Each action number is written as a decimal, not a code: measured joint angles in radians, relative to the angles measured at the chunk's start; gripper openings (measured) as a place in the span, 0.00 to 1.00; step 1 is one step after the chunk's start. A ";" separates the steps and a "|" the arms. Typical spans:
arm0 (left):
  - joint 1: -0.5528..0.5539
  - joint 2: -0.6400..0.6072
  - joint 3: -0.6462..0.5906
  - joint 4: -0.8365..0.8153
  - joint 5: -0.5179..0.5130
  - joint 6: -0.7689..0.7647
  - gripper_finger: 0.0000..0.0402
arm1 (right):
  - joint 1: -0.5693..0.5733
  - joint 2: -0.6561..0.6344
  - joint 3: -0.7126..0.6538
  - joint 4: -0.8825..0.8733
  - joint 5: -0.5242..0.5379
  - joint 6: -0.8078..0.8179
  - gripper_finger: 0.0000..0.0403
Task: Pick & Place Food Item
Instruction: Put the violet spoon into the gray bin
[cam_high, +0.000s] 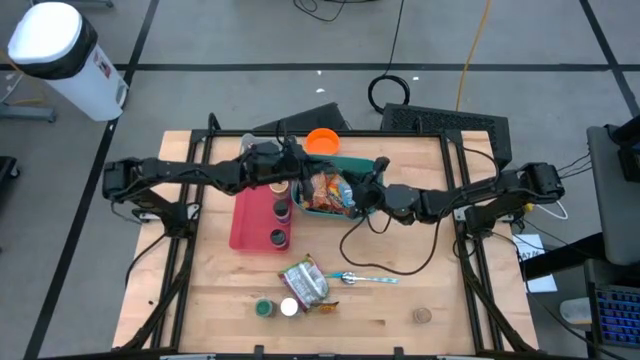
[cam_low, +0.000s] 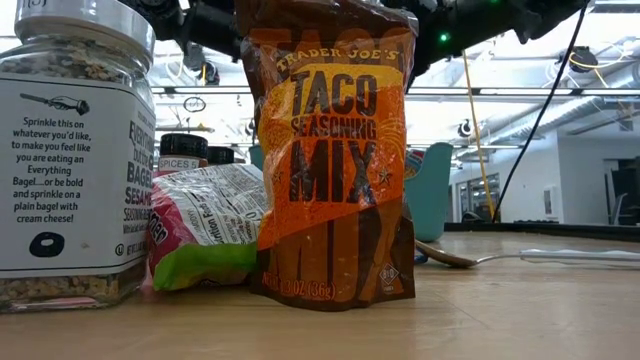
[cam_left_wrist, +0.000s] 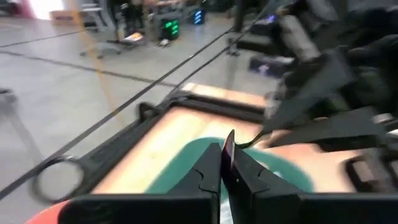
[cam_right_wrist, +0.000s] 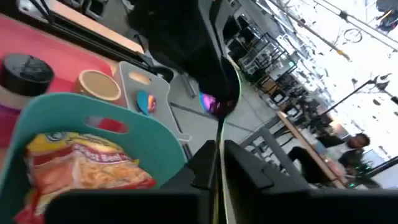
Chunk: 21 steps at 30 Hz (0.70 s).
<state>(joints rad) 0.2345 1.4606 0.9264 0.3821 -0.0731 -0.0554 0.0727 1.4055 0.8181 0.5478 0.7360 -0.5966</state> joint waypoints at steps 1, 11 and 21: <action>0.010 -0.021 0.000 -0.029 -0.007 0.008 0.02 | 0.006 -0.007 0.000 -0.011 -0.009 0.014 0.10; 0.163 -0.245 -0.114 -0.224 -0.034 -0.001 0.01 | 0.076 -0.093 0.000 -0.051 -0.031 0.109 0.41; 0.413 -0.462 -0.291 -0.424 -0.032 -0.060 0.01 | 0.046 -0.105 0.000 -0.094 -0.032 0.140 0.46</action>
<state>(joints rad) 0.6478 0.9987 0.6356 -0.0415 -0.1047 -0.1158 0.1190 1.3003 0.8181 0.4540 0.7036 -0.4564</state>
